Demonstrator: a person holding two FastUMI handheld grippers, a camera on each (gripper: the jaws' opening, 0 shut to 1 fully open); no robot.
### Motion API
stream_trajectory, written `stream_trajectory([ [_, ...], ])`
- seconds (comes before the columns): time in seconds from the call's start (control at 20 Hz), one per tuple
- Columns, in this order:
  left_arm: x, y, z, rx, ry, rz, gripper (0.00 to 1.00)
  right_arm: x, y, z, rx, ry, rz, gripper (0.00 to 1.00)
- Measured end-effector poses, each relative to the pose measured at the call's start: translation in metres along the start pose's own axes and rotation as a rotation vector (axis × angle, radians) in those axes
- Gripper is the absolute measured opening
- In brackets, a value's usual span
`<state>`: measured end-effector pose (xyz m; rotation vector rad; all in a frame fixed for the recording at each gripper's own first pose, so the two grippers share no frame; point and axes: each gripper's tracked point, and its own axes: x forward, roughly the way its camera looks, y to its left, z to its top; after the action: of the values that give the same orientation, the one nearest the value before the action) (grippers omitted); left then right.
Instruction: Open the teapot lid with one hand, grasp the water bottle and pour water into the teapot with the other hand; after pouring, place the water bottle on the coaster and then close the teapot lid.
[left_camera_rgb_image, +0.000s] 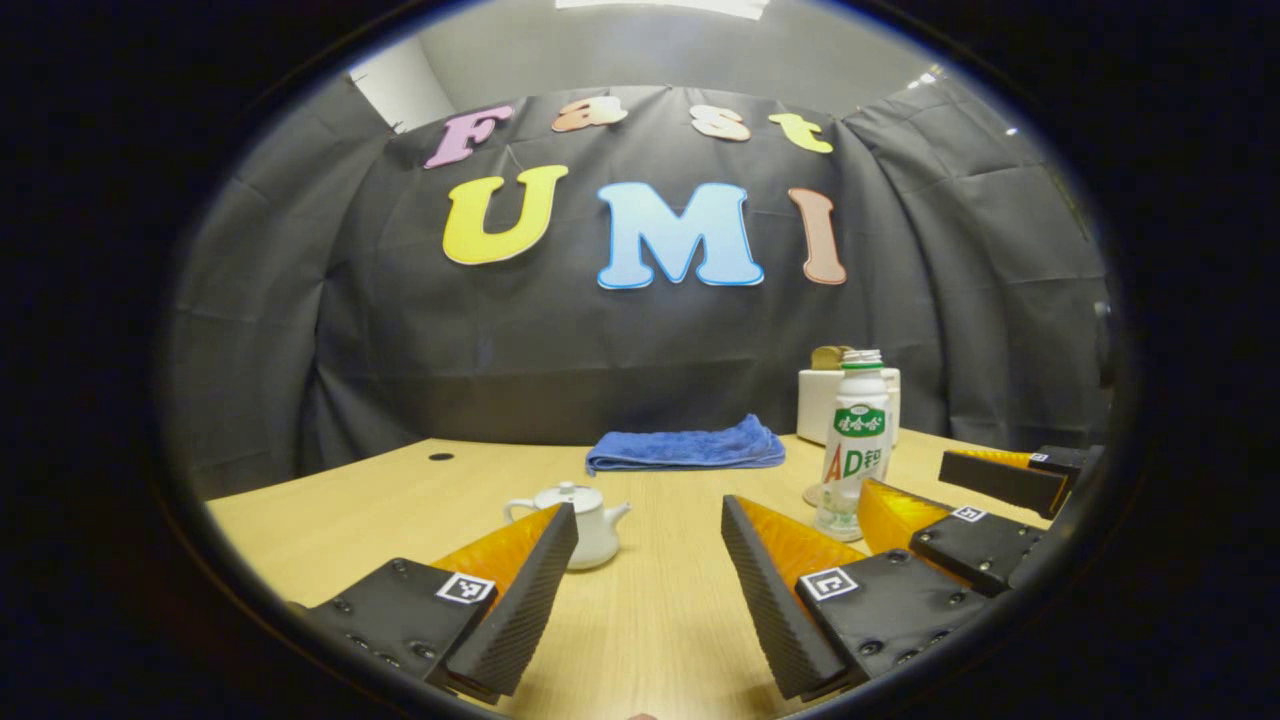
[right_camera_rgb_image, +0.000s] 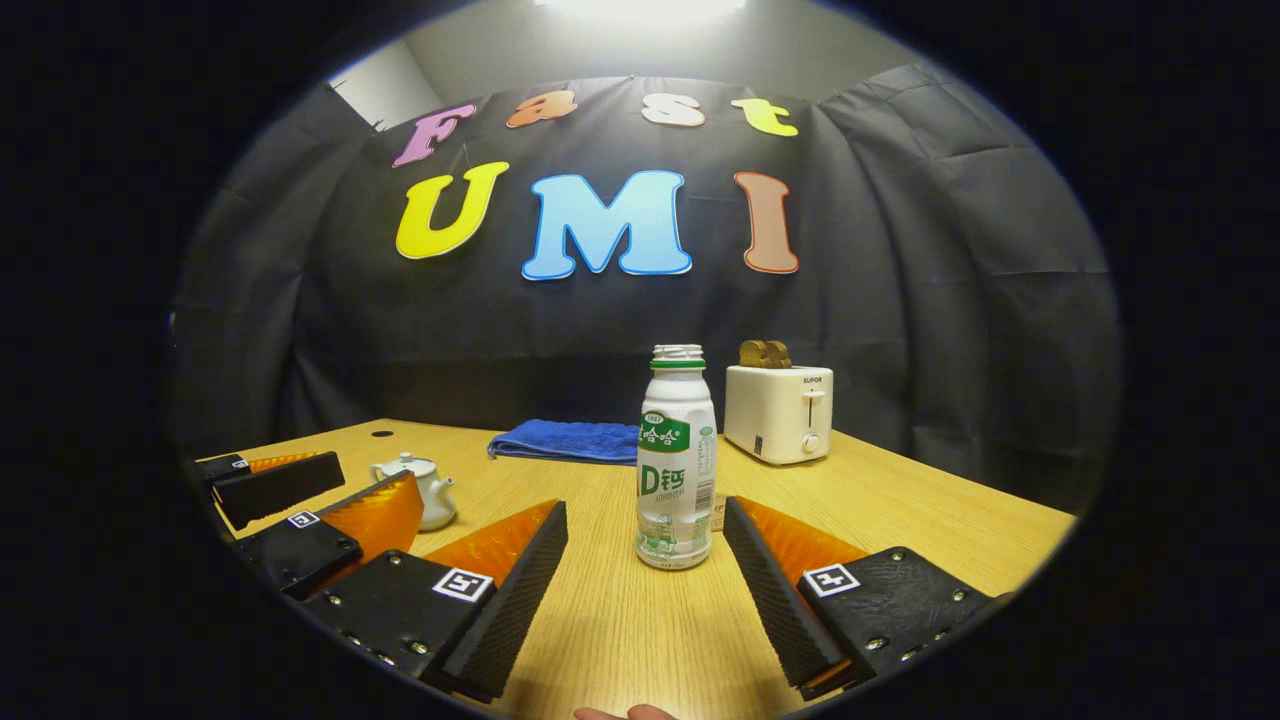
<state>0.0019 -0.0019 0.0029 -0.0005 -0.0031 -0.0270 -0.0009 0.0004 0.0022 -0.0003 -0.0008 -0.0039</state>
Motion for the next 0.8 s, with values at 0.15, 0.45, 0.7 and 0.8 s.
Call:
stream_trajectory([
  [0.15, 0.005, 0.006, -0.001, -0.001, 0.007, 0.005, 1.0, 0.0, 0.002, -0.001, 0.02, 0.009, 0.015, 0.97],
  [0.45, 0.042, 0.042, 0.002, 0.007, 0.016, 0.052, 1.0, 0.004, 0.006, -0.001, 0.018, 0.027, 0.036, 0.97],
  [0.7, 0.08, 0.063, 0.013, 0.034, 0.003, 0.054, 1.0, 0.006, 0.002, 0.003, 0.016, 0.021, 0.039, 0.97],
  [0.8, 0.096, 0.07, 0.01, 0.021, 0.02, 0.05, 1.0, 0.007, -0.001, 0.004, 0.024, 0.02, 0.032, 0.97],
])
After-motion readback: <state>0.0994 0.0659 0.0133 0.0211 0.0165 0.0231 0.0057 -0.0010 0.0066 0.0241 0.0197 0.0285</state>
